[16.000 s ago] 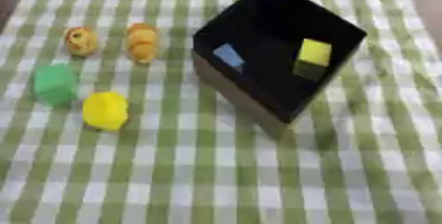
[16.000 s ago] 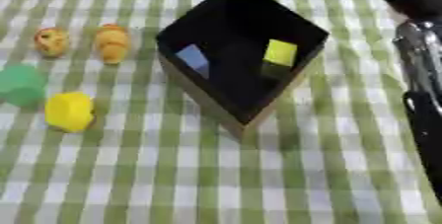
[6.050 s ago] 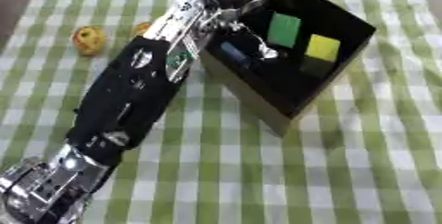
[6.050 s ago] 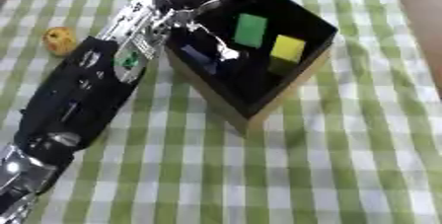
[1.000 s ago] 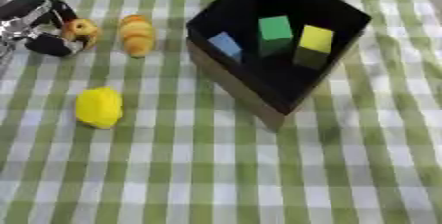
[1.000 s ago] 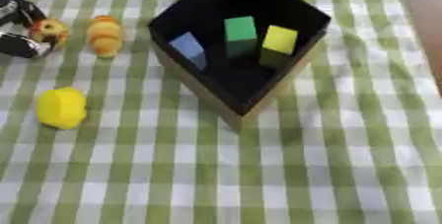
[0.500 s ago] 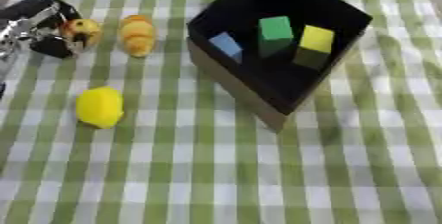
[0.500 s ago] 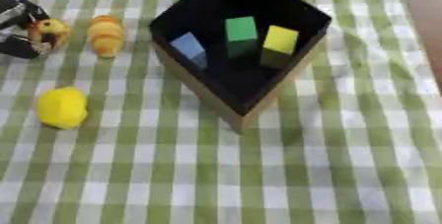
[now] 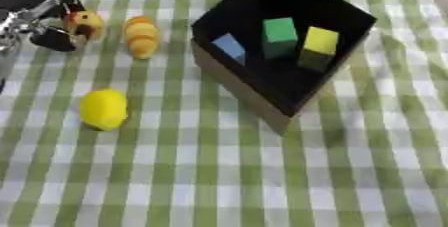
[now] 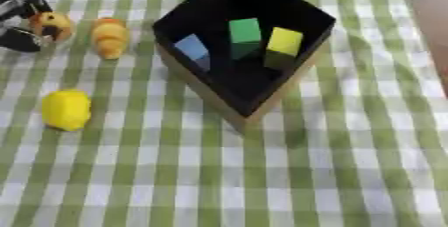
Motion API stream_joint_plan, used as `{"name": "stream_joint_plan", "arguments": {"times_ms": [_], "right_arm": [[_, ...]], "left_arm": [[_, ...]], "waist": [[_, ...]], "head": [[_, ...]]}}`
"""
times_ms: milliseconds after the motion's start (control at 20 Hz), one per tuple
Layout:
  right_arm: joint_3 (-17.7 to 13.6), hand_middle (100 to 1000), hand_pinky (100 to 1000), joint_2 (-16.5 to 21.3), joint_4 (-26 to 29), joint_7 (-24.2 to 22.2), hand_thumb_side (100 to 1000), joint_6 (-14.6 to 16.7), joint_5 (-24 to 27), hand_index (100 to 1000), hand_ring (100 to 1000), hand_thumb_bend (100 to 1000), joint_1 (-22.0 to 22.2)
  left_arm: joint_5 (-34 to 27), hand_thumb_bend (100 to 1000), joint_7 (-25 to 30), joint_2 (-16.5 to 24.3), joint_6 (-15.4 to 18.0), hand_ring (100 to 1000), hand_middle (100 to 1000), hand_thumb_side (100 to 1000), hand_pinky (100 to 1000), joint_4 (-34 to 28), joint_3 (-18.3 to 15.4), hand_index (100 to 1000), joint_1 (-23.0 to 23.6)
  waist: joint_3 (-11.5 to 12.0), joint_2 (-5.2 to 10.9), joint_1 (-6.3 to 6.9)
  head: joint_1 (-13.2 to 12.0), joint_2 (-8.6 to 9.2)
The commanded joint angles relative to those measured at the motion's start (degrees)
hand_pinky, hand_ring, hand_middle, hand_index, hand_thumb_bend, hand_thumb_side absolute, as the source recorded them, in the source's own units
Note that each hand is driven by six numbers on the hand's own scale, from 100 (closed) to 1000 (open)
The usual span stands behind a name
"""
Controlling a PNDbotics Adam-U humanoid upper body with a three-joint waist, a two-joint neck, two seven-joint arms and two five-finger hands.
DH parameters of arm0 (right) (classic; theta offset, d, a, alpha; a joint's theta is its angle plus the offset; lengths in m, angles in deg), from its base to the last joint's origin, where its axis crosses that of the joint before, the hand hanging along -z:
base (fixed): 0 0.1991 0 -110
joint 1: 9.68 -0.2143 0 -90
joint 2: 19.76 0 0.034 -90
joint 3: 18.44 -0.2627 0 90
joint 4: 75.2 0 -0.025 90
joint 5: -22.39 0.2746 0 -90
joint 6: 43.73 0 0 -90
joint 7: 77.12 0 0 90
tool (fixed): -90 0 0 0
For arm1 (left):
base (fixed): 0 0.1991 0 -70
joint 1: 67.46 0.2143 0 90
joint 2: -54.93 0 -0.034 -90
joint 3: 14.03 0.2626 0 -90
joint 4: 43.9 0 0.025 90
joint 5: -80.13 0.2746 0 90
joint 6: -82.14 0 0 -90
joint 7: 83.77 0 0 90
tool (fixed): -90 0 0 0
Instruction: Pick up objects on the table and place them in the box.
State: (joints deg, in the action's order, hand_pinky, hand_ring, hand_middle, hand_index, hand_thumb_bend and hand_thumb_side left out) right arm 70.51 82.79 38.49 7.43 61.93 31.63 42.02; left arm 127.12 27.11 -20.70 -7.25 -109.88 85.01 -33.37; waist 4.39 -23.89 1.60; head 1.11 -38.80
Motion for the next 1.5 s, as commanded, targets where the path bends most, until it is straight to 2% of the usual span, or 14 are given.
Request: {"name": "stream_joint_plan", "arguments": {"times_ms": [50, 400, 700, 1100, 1500], "right_arm": [[-0.63, 642, 866, 1.63, 0.90, 0.37, 544, 0.13, -0.10, 855, 845, 100, -0.74], [-0.36, 647, 863, 1.12, 0.90, 0.71, 547, 0.30, 0.41, 855, 841, 100, -2.23], [-0.01, 654, 857, 1.40, 0.90, 1.17, 544, 0.75, 0.69, 856, 836, 100, -4.37], [0.18, 663, 852, 2.36, 0.90, 2.97, 543, 1.66, 0.44, 857, 830, 100, -6.96], [0.33, 661, 852, 1.62, 0.90, 2.86, 544, 1.30, 0.48, 856, 831, 100, -7.43]], "left_arm": [[1.20, 100, -0.64, 1.22, 0.24, 580, 535, 100, 705, -4.93, 0.50, 601, -2.94], [1.17, 100, 0.81, -5.28, 2.09, 573, 526, 100, 704, -12.38, 4.23, 594, -8.43], [3.54, 100, 2.46, -12.83, 2.95, 572, 521, 100, 699, -14.27, 7.05, 599, -11.20], [9.98, 100, 1.36, -22.01, 2.95, 576, 524, 100, 700, -13.98, 8.32, 605, -10.88], [11.72, 100, 0.71, -26.05, 3.70, 570, 521, 100, 662, -11.52, 9.26, 609, -9.74]], "waist": [[0.05, 2.10, 0.04], [-0.41, 2.87, 0.08], [-1.08, 3.50, 0.01], [-2.07, 4.02, -0.07], [-2.94, 3.68, -0.01]], "head": [[0.16, -0.32], [-0.29, -0.70], [-1.29, -0.74], [-3.05, -0.88], [-3.62, -0.77]]}}
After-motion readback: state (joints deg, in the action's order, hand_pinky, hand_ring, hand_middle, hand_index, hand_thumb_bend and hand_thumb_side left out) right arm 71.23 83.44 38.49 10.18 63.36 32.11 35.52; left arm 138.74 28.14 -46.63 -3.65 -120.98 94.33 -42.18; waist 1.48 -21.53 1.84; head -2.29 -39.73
